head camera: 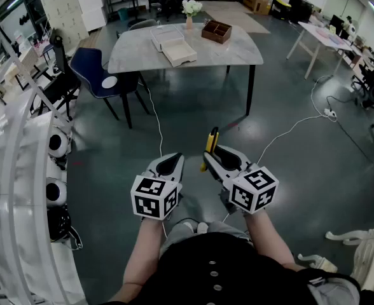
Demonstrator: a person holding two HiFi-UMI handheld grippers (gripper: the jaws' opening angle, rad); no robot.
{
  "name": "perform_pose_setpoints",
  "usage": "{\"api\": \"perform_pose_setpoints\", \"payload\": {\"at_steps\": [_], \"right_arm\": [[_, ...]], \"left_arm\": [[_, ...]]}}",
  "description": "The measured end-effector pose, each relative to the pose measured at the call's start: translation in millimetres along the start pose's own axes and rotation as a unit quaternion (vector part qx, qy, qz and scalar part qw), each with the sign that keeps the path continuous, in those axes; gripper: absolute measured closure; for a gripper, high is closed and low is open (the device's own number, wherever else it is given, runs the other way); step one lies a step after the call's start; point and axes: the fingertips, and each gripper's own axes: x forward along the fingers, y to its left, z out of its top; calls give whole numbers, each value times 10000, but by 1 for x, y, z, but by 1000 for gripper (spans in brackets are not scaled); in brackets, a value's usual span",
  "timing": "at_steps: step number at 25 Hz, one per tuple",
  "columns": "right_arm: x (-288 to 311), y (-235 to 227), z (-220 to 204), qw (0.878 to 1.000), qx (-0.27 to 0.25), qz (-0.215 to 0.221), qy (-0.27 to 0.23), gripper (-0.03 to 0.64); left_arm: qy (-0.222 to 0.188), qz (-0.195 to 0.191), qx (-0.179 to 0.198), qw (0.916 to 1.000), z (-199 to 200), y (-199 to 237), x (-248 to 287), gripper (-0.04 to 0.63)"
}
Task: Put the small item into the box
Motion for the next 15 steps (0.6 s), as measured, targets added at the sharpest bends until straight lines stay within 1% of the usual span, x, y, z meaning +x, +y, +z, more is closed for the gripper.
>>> {"api": "perform_pose_setpoints", "payload": {"at_steps": [4, 13, 15], "right_arm": [[-1, 1, -4, 10000, -9, 37, 36, 500], [2, 6, -6, 10000, -69, 40, 54, 500], [5, 9, -5, 10000, -55, 23, 23, 500]], "left_arm": [[-24, -51, 15, 10000, 1, -4, 2, 578], [-55, -63, -4, 10000, 1, 2, -1, 578], [-167, -45, -25, 9998, 4, 6, -4, 578]]}}
